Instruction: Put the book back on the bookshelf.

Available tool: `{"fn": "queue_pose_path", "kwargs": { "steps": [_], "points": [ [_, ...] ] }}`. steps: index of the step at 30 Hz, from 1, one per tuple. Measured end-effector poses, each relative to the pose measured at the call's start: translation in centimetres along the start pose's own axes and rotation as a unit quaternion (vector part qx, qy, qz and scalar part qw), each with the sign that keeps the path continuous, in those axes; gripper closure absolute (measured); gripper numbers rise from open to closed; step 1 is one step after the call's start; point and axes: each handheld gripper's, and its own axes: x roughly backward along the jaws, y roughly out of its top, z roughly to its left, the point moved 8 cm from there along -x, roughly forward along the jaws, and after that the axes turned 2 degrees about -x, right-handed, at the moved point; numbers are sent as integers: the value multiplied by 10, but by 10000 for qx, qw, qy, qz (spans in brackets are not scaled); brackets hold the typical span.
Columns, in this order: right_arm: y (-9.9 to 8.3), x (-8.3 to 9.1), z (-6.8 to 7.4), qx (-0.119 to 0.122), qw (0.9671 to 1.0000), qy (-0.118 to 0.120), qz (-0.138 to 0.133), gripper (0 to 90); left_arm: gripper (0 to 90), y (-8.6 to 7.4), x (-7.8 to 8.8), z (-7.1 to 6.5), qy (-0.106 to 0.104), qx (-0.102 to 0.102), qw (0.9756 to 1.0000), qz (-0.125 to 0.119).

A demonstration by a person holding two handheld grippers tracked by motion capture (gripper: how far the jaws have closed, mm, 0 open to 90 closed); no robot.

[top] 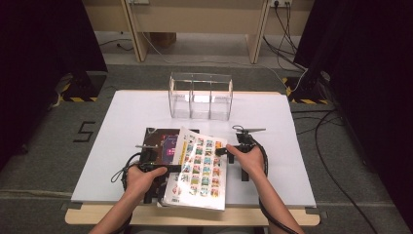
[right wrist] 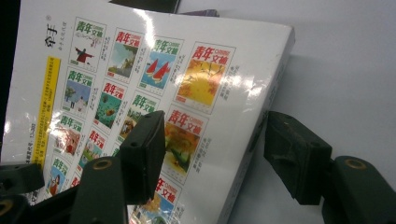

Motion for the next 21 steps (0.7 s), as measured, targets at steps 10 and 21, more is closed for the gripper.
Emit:
{"fn": "queue_pose_path", "kwargs": {
  "steps": [10,21],
  "points": [
    [16,-9,1,-360,9993,-36,58,410,662,5,1,-1,356,-382,9982,287],
    [16,-13,2,-363,9990,20,-244,425,658,9,0,0,475,-426,9967,494]
  ]
}}
